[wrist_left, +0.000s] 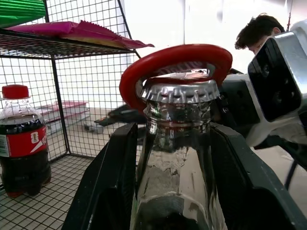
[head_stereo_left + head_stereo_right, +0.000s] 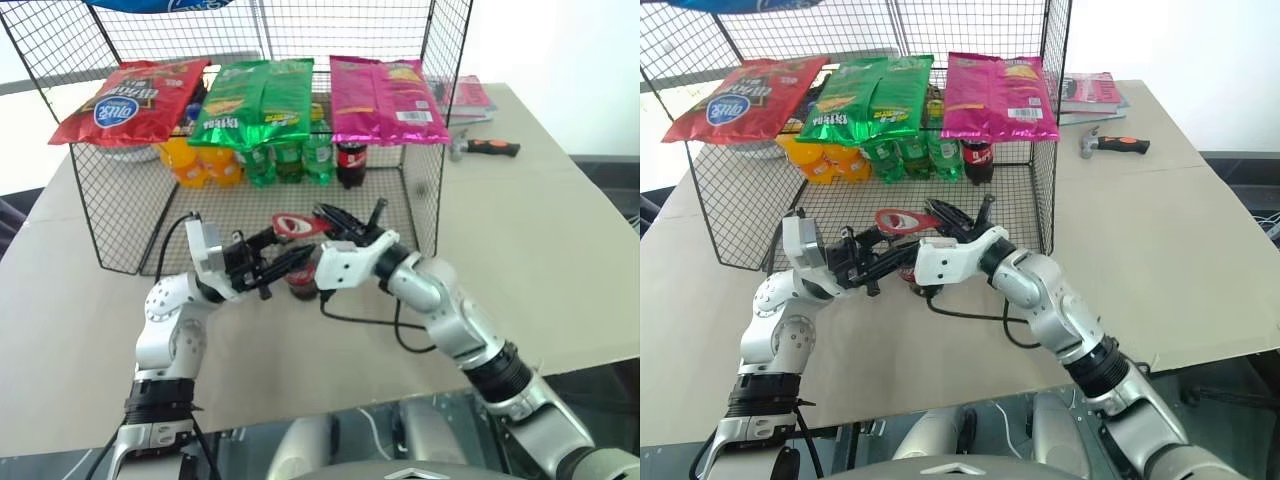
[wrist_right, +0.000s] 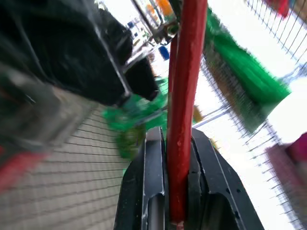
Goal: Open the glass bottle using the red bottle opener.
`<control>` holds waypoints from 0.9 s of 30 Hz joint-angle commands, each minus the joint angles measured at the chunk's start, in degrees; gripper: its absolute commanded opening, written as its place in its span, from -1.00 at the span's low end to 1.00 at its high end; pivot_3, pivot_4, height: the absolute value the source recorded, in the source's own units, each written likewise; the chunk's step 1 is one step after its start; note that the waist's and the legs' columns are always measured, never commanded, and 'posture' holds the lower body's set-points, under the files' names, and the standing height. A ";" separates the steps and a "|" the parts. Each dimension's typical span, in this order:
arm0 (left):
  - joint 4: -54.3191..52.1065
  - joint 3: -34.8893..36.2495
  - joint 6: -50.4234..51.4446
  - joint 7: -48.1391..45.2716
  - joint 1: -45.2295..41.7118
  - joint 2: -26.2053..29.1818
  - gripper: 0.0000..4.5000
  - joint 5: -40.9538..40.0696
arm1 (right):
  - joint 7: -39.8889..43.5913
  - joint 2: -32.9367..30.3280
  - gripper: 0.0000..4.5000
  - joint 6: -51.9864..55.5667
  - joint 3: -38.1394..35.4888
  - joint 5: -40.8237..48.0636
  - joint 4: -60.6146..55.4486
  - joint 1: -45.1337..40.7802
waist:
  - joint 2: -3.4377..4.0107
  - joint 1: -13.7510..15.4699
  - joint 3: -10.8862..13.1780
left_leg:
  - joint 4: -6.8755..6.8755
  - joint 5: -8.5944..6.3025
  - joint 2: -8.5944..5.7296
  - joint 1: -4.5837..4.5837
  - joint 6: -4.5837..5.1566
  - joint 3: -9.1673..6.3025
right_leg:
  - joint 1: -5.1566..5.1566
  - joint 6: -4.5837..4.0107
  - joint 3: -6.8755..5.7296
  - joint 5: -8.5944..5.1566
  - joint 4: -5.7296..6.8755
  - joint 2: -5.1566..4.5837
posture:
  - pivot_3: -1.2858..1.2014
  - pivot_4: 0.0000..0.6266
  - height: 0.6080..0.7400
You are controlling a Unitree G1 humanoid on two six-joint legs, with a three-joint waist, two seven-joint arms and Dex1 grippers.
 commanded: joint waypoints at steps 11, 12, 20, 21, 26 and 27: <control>2.27 -1.14 0.35 0.34 -1.65 -0.34 -0.08 1.19 | -10.90 -3.63 -1.00 -11.34 1.90 -10.33 6.19 -9.86 | 0.00 1.29 0.01 | 0.01 0.01 -0.06 -0.08 -0.01 -0.17 | 0.00 -0.02 -0.09 0.00 -0.01 -0.03 | 0.03 -0.52 1.00; 2.38 -1.18 0.33 0.31 -1.76 -0.35 -0.08 1.22 | -11.42 -4.19 -1.00 -11.78 1.65 -10.63 6.46 -10.07 | -0.03 1.27 0.00 | 0.01 0.01 -0.07 -0.07 -0.01 -0.17 | 0.01 -0.02 -0.10 0.00 -0.01 -0.03 | 0.03 -0.52 1.00; 3.28 -1.50 0.04 0.11 -2.50 -0.66 -0.08 1.37 | -14.23 -8.03 -1.00 -14.18 -1.01 -11.12 9.30 -11.48 | -0.02 0.91 0.00 | -0.04 0.01 -0.03 -0.08 -0.02 -0.13 | -0.03 -0.03 -0.06 -0.01 -0.04 0.00 | 0.03 -0.52 1.00; 3.50 -1.48 -0.04 0.05 -2.64 -0.71 -0.08 1.39 | -15.24 -7.83 -1.00 -14.16 -1.95 -10.42 9.18 -11.65 | -0.01 0.92 0.01 | -0.04 0.01 -0.02 -0.07 -0.02 -0.13 | -0.03 -0.03 -0.06 -0.01 -0.03 0.02 | 0.03 -0.52 1.00; 3.79 -1.23 -0.18 0.02 -2.72 -0.61 -0.08 1.33 | -17.37 -6.21 -1.00 -14.33 -4.56 -6.09 8.41 -10.67 | -0.02 1.02 0.03 | -0.03 0.01 -0.02 -0.11 -0.01 -0.14 | -0.03 -0.03 -0.06 -0.01 -0.04 0.01 | 0.03 -0.52 1.00; 3.46 -1.16 -0.07 0.08 -2.50 -0.52 -0.08 1.22 | -17.54 -5.98 -1.00 -14.50 -4.89 -5.29 8.16 -10.21 | -0.02 1.01 0.03 | -0.03 0.01 -0.02 -0.11 -0.01 -0.14 | -0.03 -0.03 -0.06 -0.01 -0.04 0.01 | 0.03 -0.52 1.00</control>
